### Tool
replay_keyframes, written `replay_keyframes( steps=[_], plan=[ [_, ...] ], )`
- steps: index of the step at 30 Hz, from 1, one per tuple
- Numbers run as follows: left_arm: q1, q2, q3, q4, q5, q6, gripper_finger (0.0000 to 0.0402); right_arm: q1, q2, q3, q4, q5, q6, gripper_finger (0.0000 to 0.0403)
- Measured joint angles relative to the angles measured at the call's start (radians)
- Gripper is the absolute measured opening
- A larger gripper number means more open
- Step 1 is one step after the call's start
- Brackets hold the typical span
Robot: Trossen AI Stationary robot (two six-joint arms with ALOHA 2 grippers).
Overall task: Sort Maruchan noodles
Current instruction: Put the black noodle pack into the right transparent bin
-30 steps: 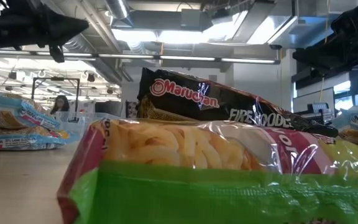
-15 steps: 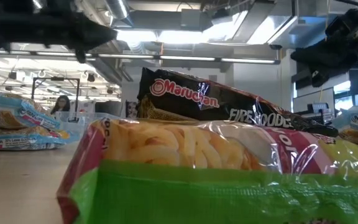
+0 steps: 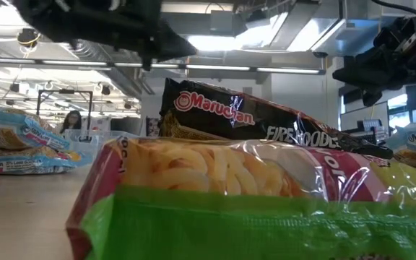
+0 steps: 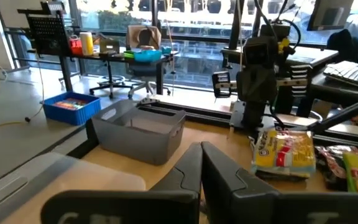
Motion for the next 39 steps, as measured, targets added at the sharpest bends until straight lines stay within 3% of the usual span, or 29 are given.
replay_keyframes(
  steps=[5, 11, 14, 19, 24, 28, 39],
  plan=[
    [0.000, 0.096, 0.095, -0.020, -0.056, -0.070, 0.0007, 0.000, 0.000, 0.000, 0.000, 0.032, -0.035, 0.0001],
    [0.000, 0.186, 0.214, -0.182, -0.014, -0.157, 0.0068, 0.000, 0.000, 0.000, 0.000, 0.088, -0.042, 0.0006],
    [0.000, 0.227, 0.271, -0.280, 0.048, -0.214, 0.0107, 0.000, 0.007, 0.000, 0.000, 0.084, -0.042, 0.0035],
    [0.000, 0.303, 0.326, -0.362, 0.117, -0.365, 0.0151, 0.000, 0.038, 0.000, -0.002, 0.068, -0.042, 0.0119],
    [0.001, 0.378, 0.369, -0.453, 0.124, -0.481, 0.0158, 0.000, 0.108, 0.000, -0.002, 0.033, -0.042, 0.0193],
    [0.015, 0.431, 0.393, -0.463, 0.145, -0.554, 0.0157, 0.000, 0.182, 0.000, -0.002, 0.032, -0.042, 0.0225],
    [0.081, 0.462, 0.404, -0.497, 0.256, -0.609, 0.0156, 0.000, 0.302, 0.001, 0.003, 0.017, -0.042, 0.0228]
  ],
)
